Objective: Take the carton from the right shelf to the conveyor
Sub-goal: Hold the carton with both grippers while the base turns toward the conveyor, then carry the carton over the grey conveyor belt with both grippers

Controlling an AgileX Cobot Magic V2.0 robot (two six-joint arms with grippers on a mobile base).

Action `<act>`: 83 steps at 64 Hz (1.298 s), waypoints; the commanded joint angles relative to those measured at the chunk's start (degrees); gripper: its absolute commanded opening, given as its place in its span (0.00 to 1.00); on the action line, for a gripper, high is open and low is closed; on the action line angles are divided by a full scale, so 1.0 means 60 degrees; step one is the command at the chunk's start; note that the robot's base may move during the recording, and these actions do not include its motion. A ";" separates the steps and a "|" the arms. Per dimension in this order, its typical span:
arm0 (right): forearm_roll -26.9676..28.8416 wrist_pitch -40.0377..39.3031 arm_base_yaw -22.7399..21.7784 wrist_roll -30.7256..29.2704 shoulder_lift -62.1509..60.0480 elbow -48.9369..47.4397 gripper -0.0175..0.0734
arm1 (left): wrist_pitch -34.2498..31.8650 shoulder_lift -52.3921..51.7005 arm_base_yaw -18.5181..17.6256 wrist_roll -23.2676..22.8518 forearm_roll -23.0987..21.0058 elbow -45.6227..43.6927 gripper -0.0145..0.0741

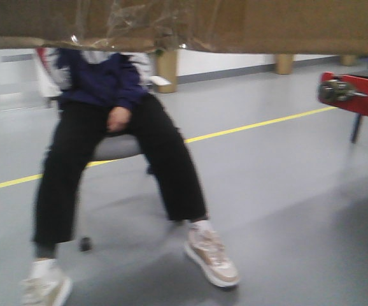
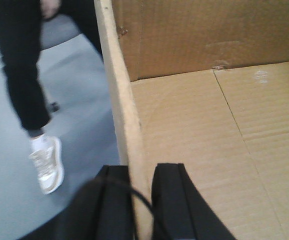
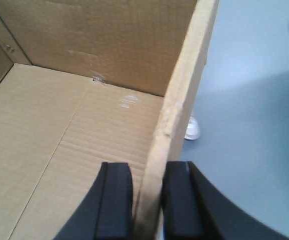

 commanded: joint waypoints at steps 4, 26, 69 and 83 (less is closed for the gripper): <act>0.0346 -0.0427 0.0018 -0.0257 -0.0068 -0.0017 0.12 | -0.0661 -0.0095 -0.0136 0.0073 0.0064 -0.0050 0.15; 0.0346 -0.0427 0.0018 -0.0257 -0.0068 -0.0017 0.12 | -0.0661 -0.0095 -0.0136 0.0073 0.0861 -0.0050 0.15; 0.0346 -0.0427 0.0018 -0.0257 -0.0068 -0.0017 0.12 | -0.0661 -0.0095 -0.0136 0.0073 0.1130 -0.0050 0.15; 0.0346 -0.0427 0.0018 -0.0257 -0.0068 -0.0017 0.12 | -0.0661 -0.0095 -0.0136 0.0073 0.1130 -0.0050 0.15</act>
